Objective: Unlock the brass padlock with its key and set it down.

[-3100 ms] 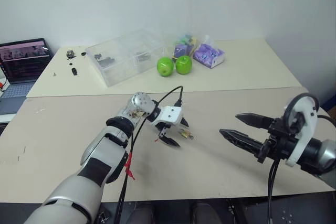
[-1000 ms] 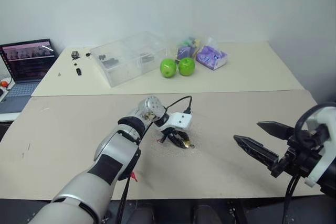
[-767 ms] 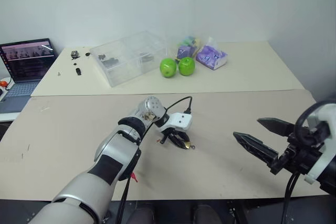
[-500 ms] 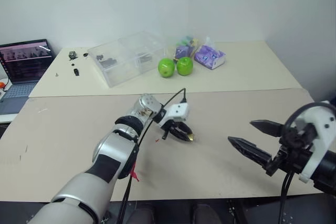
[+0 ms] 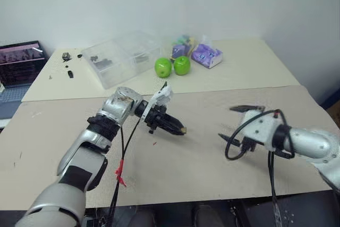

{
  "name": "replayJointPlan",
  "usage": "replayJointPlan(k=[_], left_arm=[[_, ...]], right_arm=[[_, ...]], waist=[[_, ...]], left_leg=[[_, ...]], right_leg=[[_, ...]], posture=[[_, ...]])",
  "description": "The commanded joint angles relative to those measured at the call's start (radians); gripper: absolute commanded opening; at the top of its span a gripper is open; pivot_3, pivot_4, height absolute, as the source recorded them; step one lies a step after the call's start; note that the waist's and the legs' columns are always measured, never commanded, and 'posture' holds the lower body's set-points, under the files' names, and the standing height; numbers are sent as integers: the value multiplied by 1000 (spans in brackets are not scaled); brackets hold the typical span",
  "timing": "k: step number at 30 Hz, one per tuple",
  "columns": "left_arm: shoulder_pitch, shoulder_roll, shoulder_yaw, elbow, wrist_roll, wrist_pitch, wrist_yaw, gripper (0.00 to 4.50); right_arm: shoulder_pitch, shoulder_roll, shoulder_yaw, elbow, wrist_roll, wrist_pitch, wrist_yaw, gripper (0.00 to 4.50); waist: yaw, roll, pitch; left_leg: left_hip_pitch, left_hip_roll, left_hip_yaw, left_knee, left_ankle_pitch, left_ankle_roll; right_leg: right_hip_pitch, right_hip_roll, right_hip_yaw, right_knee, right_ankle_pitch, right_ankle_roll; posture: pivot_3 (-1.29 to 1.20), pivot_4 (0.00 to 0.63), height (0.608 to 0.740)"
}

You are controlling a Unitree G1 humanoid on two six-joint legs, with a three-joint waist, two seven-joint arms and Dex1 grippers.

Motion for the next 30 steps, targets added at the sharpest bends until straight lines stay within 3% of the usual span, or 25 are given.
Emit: replayJointPlan(k=[1, 5, 11, 19, 23, 30], left_arm=[[-3, 24, -30, -91, -72, 95, -7, 1012], [-32, 6, -34, -63, -74, 98, -7, 1012], [-71, -60, -54, -28, -73, 84, -7, 1012], [-84, -115, -72, -46, -70, 84, -7, 1012], [-101, -115, -75, -25, -72, 70, -7, 934], [-111, -98, -84, -11, -75, 52, -7, 934]], right_arm=[[48, 50, 13, 43, -163, -231, -2, 4500], [89, 119, -34, -10, -150, -252, 42, 4500], [37, 221, -64, -128, -64, -118, 125, 4500], [12, 281, -93, -182, -55, -28, 189, 4500], [43, 285, -115, -190, -70, -32, 207, 3483], [128, 283, -188, -218, -71, -57, 236, 3483]], waist=[[6, 0, 0], [8, -2, 1], [7, -7, 4], [6, -6, 4], [8, -6, 4], [8, -7, 4]], left_leg=[[0, 0, 0, 0, 0, 0], [-1, 0, 0, 0, 0, 0], [1, 0, 1, 1, 0, 0], [0, 1, 1, 0, 0, 0], [0, 1, 1, 0, 0, 0], [0, 0, 1, 0, 0, 0]], right_leg=[[0, 0, 0, 0, 1, -2], [1, 0, 0, 0, 3, -7], [3, -1, 0, -4, 4, -9], [3, 0, 0, -2, 5, -10], [3, 0, 0, -2, 5, -11], [3, 0, 0, -2, 5, -11]], posture=[[0, 150, 740], [0, 150, 740], [0, 150, 740], [0, 150, 740], [0, 150, 740], [0, 150, 740]])
